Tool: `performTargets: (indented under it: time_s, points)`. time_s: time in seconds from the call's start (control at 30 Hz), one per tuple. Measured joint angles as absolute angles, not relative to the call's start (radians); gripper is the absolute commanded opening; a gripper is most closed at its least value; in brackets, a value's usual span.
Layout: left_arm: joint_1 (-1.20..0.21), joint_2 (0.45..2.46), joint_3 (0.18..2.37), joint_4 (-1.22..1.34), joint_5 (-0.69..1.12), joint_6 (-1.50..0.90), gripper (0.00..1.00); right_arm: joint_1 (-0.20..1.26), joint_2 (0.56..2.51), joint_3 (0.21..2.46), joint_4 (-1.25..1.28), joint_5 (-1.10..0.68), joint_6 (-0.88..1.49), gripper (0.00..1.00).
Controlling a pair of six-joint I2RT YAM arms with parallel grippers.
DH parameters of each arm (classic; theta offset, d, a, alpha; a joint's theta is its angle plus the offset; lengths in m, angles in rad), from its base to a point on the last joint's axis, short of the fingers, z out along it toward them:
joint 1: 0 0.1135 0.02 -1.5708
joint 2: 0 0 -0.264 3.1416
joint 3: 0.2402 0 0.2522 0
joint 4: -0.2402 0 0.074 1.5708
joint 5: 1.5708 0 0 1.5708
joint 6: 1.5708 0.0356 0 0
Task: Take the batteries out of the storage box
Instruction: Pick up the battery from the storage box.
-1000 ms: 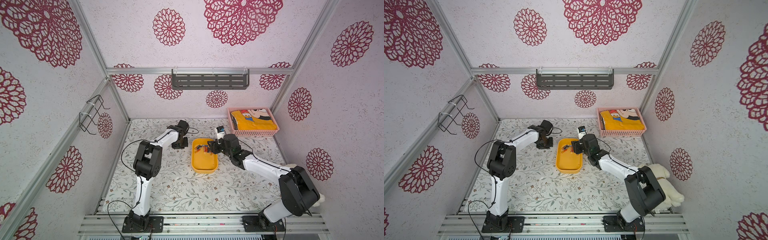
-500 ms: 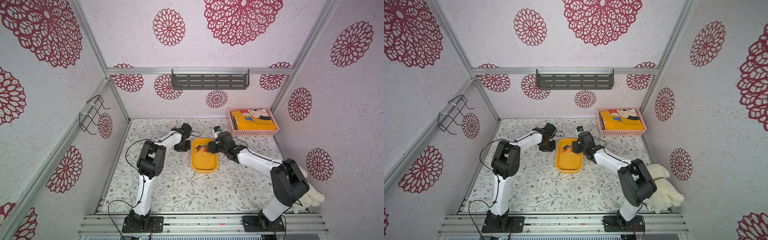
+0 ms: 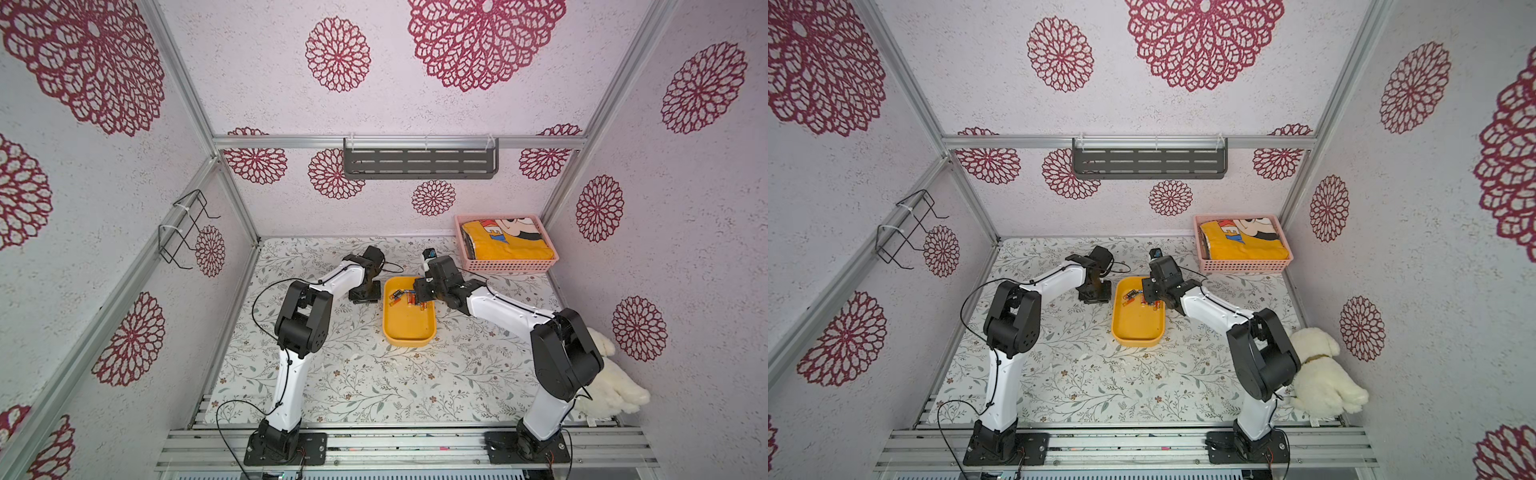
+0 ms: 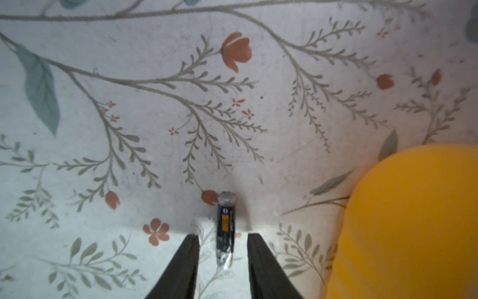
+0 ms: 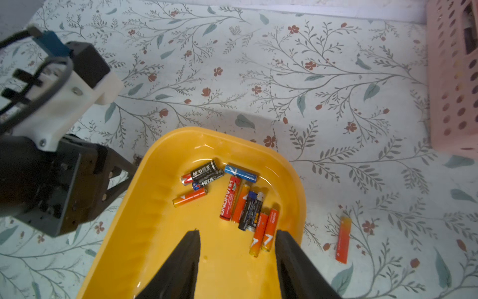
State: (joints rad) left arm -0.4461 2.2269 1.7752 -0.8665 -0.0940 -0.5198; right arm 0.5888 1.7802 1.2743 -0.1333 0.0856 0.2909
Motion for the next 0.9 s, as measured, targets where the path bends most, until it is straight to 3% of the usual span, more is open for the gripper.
performTargets:
  time_s: [0.17, 0.43, 0.9]
  points:
    - [-0.466, 2.063, 1.755, -0.864, -0.128, -0.520, 0.42, 0.592, 1.882, 1.380, -0.201, 0.084, 0.326, 0.44]
    - [-0.473, 1.673, 1.485, -0.661, -0.196, -0.514, 0.52, 0.620, 2.024, 1.499, -0.304, 0.083, 0.352, 0.42]
    - [-0.472, 1.657, 1.349, -0.588, -0.224, -0.512, 0.53, 0.632, 2.153, 1.625, -0.408, 0.090, 0.363, 0.40]
